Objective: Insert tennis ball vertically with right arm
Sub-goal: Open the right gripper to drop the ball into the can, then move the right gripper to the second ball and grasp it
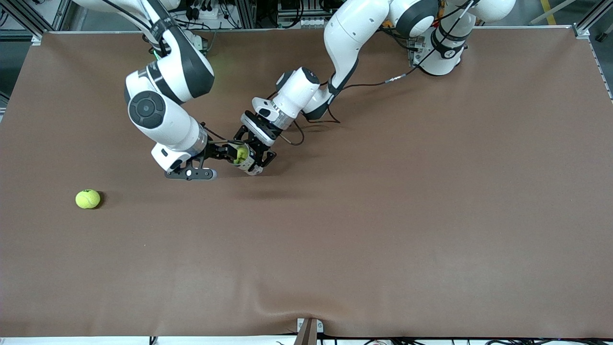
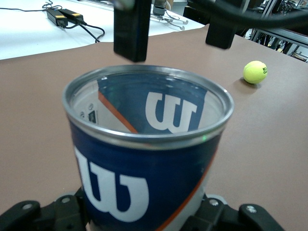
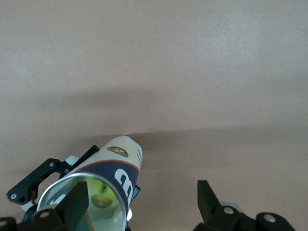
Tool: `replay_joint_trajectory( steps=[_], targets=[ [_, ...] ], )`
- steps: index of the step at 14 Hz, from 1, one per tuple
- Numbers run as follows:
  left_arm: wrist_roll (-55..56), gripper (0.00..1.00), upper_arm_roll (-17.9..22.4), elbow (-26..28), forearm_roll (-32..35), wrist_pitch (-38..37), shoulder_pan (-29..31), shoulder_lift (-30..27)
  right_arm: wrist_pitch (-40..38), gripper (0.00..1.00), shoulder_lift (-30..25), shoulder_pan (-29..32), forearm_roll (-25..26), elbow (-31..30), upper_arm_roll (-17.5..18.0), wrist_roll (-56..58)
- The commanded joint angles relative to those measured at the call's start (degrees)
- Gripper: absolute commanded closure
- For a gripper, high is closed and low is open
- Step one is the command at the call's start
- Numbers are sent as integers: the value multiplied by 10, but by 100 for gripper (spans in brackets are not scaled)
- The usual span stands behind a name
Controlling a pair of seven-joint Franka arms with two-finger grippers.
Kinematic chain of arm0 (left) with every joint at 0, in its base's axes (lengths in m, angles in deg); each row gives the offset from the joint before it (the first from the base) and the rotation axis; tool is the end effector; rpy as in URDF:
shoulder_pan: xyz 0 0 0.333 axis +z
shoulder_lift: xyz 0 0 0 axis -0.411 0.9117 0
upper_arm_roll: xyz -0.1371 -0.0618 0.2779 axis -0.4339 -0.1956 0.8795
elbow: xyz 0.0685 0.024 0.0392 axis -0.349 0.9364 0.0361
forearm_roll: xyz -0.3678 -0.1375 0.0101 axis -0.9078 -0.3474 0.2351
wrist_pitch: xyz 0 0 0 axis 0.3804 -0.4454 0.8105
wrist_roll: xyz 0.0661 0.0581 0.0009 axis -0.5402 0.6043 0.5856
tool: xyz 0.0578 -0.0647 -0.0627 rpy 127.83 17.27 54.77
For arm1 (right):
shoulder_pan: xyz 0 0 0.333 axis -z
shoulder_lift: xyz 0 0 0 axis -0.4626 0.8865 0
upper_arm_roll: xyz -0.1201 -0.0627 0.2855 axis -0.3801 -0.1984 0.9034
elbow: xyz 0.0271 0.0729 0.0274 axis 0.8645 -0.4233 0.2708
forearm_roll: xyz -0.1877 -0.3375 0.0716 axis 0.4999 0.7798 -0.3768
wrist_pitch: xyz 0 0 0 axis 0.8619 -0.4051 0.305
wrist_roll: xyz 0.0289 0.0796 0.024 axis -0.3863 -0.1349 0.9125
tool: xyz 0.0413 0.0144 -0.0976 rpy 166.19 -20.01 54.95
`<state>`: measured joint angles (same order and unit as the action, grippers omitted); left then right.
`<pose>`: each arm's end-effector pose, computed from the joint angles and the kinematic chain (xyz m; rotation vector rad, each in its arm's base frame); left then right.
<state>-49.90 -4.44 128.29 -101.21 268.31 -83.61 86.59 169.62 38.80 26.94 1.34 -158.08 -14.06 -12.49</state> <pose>0.3842 -0.6354 0.2033 2.2387 -0.7835 1.1347 0.5385 0.2495 0.3685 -3.0664 0.0690 0.1711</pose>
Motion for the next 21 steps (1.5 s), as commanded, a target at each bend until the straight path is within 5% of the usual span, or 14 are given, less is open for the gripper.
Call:
replay_joint_trajectory(
  steps=[1, 7, 11, 16, 21],
  targets=[
    [7, 23, 5, -12, 8, 5, -5, 9, 3, 0, -5, 4, 4, -6, 5, 6],
    [7, 23, 5, -12, 8, 5, -5, 9, -80, 0, -38, 65, -4, 28, -81, 240],
    [8, 14, 5, -12, 5, 4, -5, 9, -57, 0, -32, 98, -4, 28, -170, 394],
    [8, 15, 5, -11, 4, 4, -5, 8, 0, 0, -9, 119, 41, 29, -252, 428],
    [8, 15, 5, -10, 2, 4, -5, 6, 78, 0, 85, 174, 80, 73, -268, 467]
  ],
)
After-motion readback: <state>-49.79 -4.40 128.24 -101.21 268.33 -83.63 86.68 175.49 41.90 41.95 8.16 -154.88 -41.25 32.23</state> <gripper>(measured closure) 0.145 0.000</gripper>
